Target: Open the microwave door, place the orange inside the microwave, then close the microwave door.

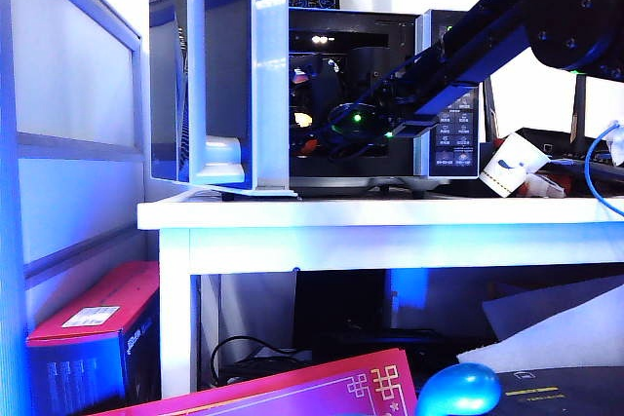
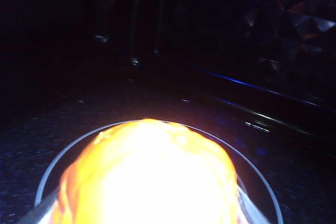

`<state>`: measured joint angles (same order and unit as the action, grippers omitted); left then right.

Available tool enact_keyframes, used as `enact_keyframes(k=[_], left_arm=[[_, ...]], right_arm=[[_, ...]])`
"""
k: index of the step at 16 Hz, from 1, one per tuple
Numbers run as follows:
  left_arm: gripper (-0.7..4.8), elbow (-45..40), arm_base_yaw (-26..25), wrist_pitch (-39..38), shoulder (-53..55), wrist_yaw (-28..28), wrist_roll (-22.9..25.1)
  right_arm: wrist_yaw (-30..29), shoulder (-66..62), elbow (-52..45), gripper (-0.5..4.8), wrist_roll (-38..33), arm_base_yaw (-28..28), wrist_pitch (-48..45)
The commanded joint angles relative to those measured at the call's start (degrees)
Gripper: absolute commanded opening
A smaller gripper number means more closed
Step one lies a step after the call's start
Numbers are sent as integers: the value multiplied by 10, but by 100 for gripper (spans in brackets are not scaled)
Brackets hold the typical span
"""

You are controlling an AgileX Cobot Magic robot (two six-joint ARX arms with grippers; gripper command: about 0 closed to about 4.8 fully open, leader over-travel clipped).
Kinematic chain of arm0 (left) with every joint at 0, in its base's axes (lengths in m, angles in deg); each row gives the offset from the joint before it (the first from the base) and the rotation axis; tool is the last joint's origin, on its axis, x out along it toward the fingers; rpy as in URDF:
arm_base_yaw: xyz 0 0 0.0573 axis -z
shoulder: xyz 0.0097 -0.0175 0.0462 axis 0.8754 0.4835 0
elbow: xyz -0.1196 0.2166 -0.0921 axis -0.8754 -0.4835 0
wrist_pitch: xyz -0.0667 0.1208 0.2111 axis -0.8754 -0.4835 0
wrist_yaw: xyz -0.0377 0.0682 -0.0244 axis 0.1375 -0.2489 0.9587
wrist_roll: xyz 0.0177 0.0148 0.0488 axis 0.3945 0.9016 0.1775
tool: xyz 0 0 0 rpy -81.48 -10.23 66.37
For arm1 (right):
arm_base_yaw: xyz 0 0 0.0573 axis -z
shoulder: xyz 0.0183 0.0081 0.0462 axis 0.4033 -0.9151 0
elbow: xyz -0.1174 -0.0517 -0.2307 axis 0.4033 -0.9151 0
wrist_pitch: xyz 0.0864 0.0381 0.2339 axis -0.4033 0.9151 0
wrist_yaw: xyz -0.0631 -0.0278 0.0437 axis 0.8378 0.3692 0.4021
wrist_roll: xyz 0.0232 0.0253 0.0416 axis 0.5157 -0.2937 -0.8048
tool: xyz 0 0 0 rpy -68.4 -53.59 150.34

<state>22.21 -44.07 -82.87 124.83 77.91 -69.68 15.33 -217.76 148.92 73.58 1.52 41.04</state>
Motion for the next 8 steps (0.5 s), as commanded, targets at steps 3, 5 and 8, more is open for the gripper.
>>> enact_keyframes(k=[3,5,8], left_arm=[[-5,-11,0,-77,12,-8,3],[-5,-11,0,-83,12,-8,3],[-5,-11,0,-84,12,-8,3]], right_arm=[[-5,14,2,479,2,-6,48],[-5,26,2,479,4,-7,67],[-5,59,2,479,28,-7,139]])
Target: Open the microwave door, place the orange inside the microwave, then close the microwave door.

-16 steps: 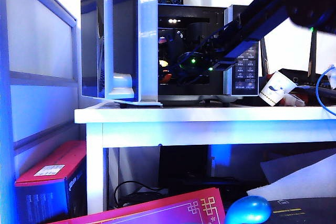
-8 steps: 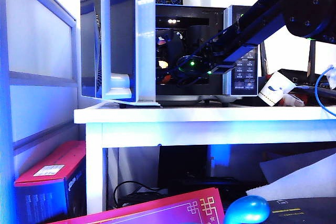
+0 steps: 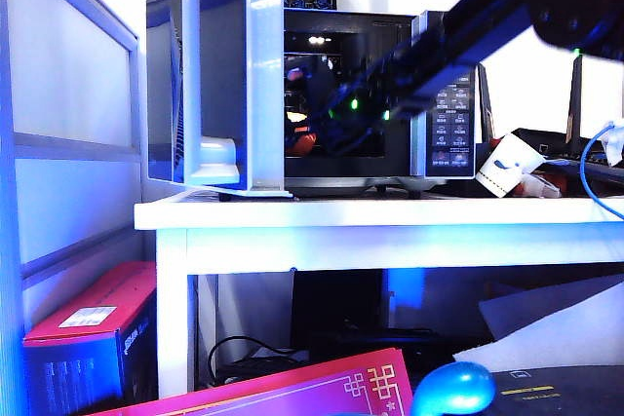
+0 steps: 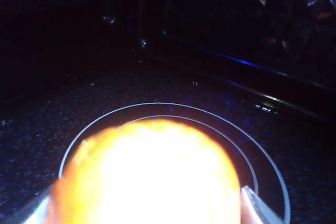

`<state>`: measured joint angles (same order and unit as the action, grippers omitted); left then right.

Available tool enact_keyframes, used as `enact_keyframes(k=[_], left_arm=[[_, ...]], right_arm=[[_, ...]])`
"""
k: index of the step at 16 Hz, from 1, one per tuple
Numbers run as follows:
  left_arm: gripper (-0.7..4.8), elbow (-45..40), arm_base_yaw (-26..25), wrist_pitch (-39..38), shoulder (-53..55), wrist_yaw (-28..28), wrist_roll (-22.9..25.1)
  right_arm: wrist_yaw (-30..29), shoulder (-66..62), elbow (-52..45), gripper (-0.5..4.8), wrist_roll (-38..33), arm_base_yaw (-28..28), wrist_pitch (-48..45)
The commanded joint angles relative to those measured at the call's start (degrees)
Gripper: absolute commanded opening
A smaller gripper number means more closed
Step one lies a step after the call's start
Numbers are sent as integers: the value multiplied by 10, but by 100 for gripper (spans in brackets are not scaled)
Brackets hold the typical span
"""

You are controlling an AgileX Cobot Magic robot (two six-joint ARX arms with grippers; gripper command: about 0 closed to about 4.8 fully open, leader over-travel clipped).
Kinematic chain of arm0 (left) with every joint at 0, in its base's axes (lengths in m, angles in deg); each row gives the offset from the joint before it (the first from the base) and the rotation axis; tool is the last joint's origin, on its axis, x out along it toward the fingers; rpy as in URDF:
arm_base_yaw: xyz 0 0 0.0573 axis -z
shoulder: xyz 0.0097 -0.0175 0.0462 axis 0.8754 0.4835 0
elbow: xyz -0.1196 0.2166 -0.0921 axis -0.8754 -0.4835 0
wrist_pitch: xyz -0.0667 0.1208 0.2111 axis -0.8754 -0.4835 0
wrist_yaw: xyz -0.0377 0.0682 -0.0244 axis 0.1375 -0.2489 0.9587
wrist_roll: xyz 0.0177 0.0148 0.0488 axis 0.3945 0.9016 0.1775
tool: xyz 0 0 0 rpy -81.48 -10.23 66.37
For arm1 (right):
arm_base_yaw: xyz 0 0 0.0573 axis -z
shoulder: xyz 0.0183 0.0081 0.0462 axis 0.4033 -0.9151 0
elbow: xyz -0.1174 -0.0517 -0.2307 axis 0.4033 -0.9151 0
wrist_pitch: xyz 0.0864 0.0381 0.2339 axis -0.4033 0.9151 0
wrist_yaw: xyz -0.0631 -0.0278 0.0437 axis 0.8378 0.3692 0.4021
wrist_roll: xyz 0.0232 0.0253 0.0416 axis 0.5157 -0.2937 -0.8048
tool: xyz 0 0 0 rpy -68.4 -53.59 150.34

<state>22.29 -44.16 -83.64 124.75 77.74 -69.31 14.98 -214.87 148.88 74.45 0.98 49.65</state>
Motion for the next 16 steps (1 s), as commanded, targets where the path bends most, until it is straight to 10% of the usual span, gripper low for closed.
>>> enact_keyframes(k=[1,11,16], left_arm=[[-5,-12,1,-76,13,-7,0],[-5,-12,1,-76,13,-7,-1],[-5,-12,1,-77,13,-6,-1]], right_arm=[[-2,39,3,479,27,-1,75],[1,81,3,479,74,-1,310],[49,83,3,479,74,-3,244]])
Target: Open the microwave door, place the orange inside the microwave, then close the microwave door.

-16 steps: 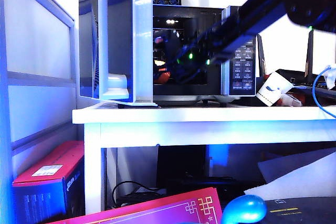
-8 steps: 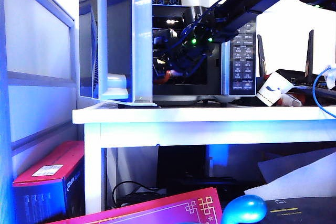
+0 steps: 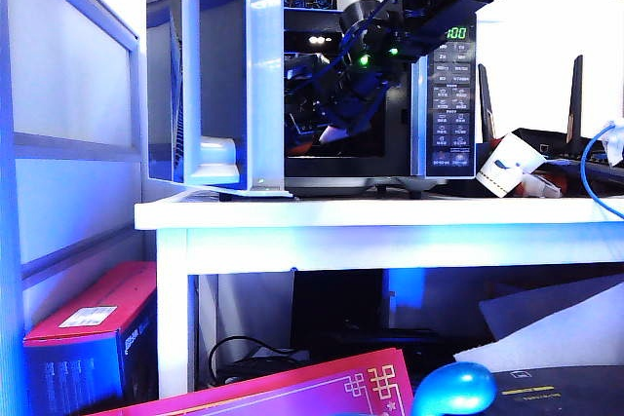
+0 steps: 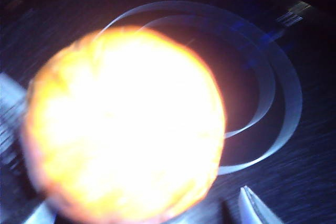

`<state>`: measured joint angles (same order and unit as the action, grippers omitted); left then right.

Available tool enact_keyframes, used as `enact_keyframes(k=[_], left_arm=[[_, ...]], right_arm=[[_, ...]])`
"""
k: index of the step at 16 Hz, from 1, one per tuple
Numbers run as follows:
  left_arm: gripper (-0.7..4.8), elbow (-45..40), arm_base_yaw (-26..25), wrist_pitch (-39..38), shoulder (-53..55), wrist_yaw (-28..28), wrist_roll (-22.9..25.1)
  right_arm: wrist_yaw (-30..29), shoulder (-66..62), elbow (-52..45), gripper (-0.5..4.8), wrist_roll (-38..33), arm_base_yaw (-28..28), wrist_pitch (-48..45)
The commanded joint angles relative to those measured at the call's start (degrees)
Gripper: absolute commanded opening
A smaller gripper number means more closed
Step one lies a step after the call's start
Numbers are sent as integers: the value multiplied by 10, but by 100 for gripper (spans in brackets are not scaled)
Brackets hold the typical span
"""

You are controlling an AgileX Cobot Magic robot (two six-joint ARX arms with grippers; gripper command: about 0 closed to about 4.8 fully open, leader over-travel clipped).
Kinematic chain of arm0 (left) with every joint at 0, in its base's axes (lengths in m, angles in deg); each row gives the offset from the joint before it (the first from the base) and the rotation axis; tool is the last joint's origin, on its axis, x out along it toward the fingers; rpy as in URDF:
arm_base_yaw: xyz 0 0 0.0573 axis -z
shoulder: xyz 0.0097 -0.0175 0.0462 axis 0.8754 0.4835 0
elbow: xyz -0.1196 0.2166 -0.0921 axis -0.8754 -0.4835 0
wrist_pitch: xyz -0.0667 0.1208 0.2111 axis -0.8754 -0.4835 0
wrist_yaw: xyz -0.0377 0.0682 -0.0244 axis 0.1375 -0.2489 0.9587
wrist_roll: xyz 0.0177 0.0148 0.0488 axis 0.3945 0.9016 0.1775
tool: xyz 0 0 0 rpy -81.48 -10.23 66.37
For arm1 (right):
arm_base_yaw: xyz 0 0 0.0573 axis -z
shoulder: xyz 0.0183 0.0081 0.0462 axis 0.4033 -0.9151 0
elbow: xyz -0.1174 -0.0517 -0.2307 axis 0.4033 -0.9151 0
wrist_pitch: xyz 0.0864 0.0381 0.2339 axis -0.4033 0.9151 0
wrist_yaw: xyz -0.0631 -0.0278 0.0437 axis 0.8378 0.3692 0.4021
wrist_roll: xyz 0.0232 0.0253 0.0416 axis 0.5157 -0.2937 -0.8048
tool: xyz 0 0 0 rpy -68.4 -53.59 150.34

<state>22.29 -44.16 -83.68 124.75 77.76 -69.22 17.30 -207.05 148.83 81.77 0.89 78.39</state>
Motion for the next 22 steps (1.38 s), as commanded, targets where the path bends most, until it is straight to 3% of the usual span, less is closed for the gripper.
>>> enact_keyframes(k=[1,12,22], left_arm=[[-5,-12,1,-76,13,-7,-2],[-5,-12,1,-77,13,-7,-2],[-5,-12,1,-83,13,-7,-3]], right_arm=[[27,6,3,479,-2,-3,-45],[24,92,6,479,6,-5,227],[-26,56,5,479,-30,-13,120]])
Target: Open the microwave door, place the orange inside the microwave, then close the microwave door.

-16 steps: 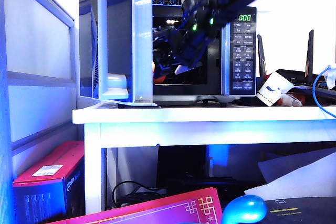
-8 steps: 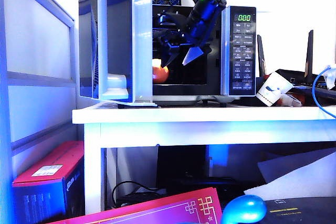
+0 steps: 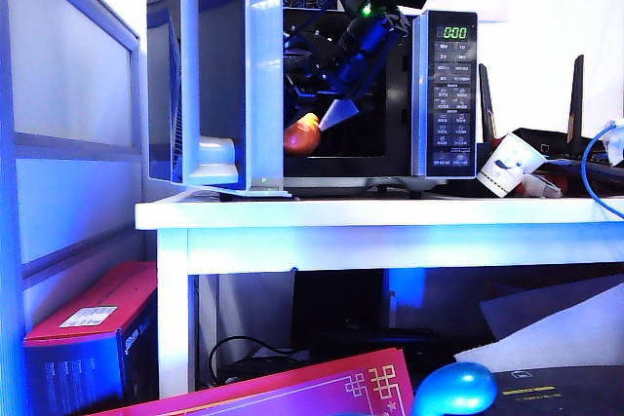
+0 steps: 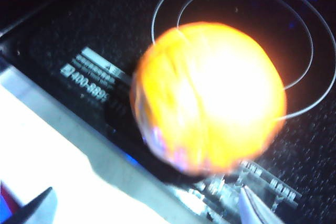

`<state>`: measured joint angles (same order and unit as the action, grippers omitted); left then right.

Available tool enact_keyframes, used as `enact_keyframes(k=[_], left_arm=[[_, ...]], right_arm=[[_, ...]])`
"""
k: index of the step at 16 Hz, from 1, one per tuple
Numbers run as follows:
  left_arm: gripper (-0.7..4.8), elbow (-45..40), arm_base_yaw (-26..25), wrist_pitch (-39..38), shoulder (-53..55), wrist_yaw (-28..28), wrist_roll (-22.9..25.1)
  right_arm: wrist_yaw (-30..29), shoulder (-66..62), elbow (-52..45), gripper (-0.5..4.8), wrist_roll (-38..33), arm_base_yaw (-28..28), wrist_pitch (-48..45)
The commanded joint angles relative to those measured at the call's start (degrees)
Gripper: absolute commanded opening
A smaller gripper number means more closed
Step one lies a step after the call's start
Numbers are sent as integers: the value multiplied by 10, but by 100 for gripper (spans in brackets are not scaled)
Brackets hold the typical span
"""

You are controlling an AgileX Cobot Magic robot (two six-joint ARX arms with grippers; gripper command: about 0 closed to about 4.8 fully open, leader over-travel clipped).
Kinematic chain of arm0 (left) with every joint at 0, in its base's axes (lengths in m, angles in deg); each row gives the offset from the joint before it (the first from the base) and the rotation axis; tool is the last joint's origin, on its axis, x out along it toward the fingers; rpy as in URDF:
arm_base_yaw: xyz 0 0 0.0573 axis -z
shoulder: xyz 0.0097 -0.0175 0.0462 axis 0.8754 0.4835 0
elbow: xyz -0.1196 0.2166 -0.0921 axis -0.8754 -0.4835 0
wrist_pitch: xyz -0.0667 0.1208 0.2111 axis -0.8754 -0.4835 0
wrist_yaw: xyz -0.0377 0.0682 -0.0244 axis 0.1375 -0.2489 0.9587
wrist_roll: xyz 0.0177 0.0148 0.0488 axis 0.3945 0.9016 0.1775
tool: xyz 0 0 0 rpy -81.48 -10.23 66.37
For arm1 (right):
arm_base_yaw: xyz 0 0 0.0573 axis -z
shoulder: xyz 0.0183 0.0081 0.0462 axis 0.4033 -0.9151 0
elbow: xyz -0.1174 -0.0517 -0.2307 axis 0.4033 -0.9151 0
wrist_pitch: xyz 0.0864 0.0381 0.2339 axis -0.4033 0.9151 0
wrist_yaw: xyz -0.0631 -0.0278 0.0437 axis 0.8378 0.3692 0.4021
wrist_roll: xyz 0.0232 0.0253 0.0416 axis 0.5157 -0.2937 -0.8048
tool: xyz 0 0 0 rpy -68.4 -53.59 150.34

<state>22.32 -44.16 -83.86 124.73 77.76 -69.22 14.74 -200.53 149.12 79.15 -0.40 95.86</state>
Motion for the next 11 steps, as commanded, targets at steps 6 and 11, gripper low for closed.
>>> enact_keyframes(k=[6,11], left_arm=[[-5,-12,1,-94,13,-7,-3],[-6,-12,1,-95,13,-7,-3]], right_arm=[[23,-21,4,479,-17,0,-66],[54,7,7,479,19,0,69]])
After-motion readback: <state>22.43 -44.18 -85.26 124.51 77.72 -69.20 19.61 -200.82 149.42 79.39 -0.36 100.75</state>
